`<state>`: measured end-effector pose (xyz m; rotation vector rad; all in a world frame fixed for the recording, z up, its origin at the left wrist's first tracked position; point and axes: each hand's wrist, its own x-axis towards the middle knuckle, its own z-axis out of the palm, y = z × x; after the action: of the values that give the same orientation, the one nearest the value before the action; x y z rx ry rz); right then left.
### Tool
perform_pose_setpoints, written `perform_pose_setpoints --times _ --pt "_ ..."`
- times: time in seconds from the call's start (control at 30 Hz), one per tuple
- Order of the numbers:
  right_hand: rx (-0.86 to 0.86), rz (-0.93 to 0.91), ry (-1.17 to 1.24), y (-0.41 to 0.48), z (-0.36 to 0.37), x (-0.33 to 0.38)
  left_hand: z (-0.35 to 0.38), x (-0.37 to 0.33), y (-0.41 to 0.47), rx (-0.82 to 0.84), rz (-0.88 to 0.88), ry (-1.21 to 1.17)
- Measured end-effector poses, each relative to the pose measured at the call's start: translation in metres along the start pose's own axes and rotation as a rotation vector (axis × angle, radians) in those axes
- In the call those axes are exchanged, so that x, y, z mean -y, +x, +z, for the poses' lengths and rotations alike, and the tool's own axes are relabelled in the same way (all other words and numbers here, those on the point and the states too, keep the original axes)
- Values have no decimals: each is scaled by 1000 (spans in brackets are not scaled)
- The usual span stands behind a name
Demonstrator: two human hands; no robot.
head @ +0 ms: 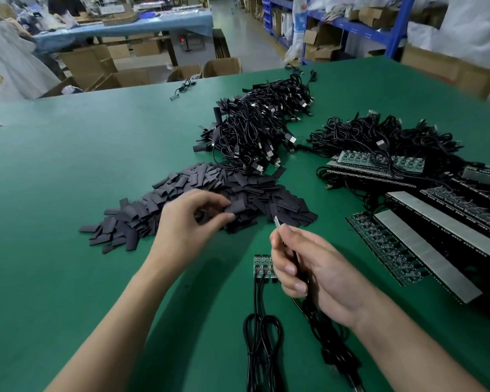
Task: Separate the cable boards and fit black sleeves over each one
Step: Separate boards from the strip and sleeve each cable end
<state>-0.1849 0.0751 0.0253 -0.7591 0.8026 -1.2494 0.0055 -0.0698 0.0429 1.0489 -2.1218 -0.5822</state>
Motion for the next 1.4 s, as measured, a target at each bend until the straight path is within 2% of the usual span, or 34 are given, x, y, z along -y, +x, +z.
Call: perform_pose_setpoints --times 0.13,0.4,0.77,0.97,1.13,1.4 --pt "-81 -32 -119 1 6 -3 -4 -23 -43 80 116 -106" --pt "-57 -25 -308 0 11 -9 0 -25 -75 80 114 -157" --pt "-67 -34 -384 2 14 -13 9 -21 -81 40 157 -225" --pt "-110 -24 -297 1 12 -7 1 -13 -81 -31 79 -238" --pt "-82 -78 -608 0 12 -6 -2 -14 -81 -50 89 -217" --pt "-58 -103 -858 -1 11 -9 -4 -13 -81 -53 82 -186"
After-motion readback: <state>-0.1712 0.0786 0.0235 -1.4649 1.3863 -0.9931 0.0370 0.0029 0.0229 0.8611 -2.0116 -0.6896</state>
